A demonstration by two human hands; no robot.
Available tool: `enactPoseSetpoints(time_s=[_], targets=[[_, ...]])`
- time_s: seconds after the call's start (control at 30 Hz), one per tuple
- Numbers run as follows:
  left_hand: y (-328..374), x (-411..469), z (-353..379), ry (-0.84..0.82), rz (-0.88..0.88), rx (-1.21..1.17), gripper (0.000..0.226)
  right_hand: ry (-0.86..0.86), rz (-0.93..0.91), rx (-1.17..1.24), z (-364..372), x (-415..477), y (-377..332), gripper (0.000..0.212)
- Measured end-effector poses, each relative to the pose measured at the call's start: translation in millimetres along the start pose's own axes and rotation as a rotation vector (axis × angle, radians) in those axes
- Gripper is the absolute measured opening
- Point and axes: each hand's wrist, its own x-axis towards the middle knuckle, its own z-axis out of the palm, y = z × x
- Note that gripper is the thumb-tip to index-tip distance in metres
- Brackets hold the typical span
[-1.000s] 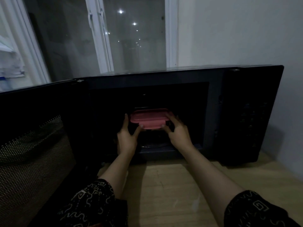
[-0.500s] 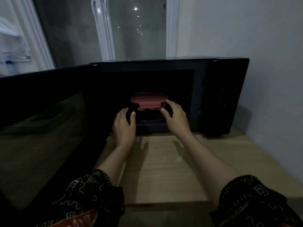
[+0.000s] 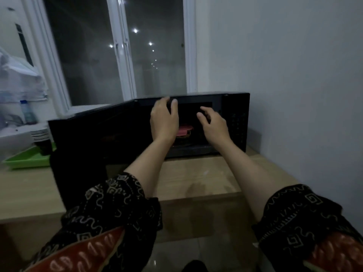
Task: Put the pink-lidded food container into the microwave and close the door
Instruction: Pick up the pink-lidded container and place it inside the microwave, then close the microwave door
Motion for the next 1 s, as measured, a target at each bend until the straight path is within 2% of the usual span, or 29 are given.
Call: enactPoseSetpoints(time_s=[0.17,0.33,0.43,0.5,0.67,0.77,0.87,1.0], targets=[[48.4,43.3,-74.4,0.053,0.114,0.118,0.035,0.058,-0.111,0.129,3.4,10.4,-73.6,0.039],[48.2,55.4,-146.4,-0.173,0.117,0.417,0.037,-0.054,-0.201,0.280,47.2,-7.2,-135.6,0.036],[36.0,38.8,-185.8,-0.219,0.124,0.442,0.040,-0.096,-0.266,0.348,71.7,-35.1,-158.1,0.029],[17.5,22.4,-203.3,-0.194,0.108,0.357,0.041,-0.119,-0.293,0.403,82.5,-56.2,-166.8,0.028],[-31.8,-13.9,-219.4,-0.137,-0.057,-0.216,0.029,-0.154,-0.238,0.503,101.3,-94.4,-173.2,0.035],[-48.8,-31.8,-214.3,-0.103,-0.114,-0.448,0.031,-0.133,-0.261,0.508,101.2,-107.1,-172.7,0.030],[-56.9,-40.5,-211.6,-0.128,-0.125,-0.603,0.034,-0.135,-0.292,0.481,98.5,-115.1,-169.4,0.037],[-58.7,-39.8,-207.0,-0.229,-0.058,-0.694,0.028,-0.092,-0.303,0.459,87.0,-120.3,-160.0,0.040]])
